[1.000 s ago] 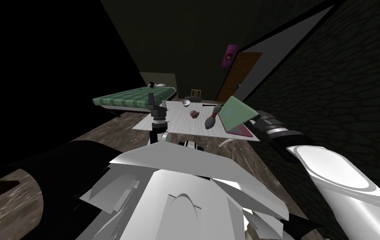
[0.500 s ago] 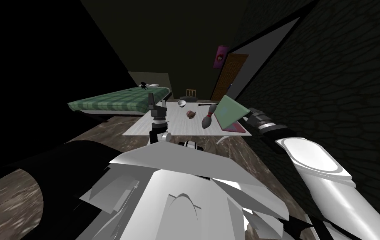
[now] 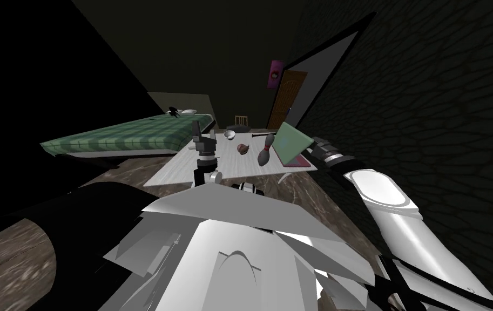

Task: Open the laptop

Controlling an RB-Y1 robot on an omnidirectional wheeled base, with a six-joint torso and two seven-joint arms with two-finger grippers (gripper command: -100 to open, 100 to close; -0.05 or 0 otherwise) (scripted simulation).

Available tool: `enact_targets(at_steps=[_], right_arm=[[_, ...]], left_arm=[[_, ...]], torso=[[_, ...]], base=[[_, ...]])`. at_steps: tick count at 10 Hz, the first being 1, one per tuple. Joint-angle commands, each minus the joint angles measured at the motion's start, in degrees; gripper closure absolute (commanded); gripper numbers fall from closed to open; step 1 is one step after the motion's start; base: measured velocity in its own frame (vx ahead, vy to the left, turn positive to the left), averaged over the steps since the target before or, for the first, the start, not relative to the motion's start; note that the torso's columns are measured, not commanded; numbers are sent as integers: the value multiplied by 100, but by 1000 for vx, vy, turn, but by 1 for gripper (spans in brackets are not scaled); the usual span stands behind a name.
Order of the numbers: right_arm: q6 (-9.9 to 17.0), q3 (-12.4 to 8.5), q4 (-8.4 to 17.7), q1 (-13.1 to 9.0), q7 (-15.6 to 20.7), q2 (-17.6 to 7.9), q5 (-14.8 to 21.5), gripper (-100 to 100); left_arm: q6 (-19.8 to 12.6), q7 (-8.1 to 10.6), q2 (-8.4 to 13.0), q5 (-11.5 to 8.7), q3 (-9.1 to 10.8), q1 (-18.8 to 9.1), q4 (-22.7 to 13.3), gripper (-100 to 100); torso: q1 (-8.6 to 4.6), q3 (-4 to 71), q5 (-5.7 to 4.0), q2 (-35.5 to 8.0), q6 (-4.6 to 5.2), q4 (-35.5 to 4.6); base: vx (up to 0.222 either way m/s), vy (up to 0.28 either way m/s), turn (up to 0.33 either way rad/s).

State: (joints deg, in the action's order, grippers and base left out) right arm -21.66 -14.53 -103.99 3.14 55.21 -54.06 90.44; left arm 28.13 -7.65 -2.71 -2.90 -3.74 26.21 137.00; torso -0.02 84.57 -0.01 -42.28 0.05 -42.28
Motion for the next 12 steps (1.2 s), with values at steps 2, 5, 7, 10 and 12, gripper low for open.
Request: enact_targets(at_steps=[2, 5, 7, 10, 12], right_arm=[[-138, 479, 190, -553, 37, 40, 71, -100], [-220, 843, 287, -1021, 28, 58, 147, -100], [-220, 902, 287, -1226, 28, 58, 147, -100], [-284, 1189, 369, -1541, -52, 55, 282, -100], [-220, 902, 287, -1226, 28, 58, 147, 100]], left_arm=[[0, 0, 0, 0, -1, -2, -1, 0], [0, 0, 0, 0, -1, -2, -1, 0], [0, 0, 0, 0, -1, -1, 0, 0], [0, 0, 0, 0, -1, -1, -1, 0], [-1, 0, 0, 0, -1, -3, -1, 0]], torso=[[3, -2, 1, -5, -9, -1], [4, -1, 2, -2, -10, -1], [3, 2, 1, 2, -8, 1], [4, 1, 2, 0, -9, 0], [7, -8, 4, -15, -20, -8]], base=[[22, 3, -114], [25, 8, -148], [24, 9, -93], [25, 10, -158], [-30, -13, 289]])
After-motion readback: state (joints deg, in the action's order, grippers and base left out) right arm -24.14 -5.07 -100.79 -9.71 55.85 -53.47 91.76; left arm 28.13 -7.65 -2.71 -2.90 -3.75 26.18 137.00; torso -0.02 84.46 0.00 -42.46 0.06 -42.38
